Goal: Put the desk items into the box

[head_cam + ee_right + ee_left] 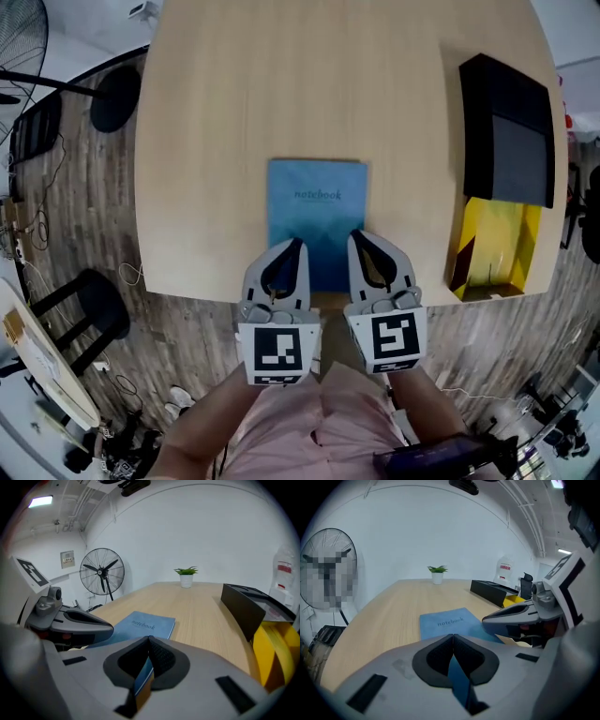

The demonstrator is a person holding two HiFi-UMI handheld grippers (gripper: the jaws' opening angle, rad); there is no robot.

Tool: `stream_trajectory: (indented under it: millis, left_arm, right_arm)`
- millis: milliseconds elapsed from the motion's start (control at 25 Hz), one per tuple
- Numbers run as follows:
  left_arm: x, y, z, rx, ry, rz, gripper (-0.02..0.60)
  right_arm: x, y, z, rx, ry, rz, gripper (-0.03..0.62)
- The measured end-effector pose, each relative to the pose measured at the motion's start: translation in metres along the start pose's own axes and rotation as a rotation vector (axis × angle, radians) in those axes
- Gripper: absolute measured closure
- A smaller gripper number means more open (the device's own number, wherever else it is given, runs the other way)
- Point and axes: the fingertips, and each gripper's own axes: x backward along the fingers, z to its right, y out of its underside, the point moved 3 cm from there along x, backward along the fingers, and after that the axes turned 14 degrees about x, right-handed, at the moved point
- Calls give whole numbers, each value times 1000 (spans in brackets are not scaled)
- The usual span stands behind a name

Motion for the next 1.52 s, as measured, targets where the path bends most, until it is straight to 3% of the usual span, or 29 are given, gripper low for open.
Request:
stream_trajectory:
  millis: [400,640,1520]
  left_arm:
    - [-9,21,0,-59,-23,-99,569]
    - [-10,26,3,-62,-32,-118,569]
    - [22,55,22,-105,-60,-99,569]
  right_arm:
    - [-12,13,-6,44,-7,-47,592]
    - [-10,17,-7,72,-20,-49,594]
    - [25,42,-33,65,-51,-46,594]
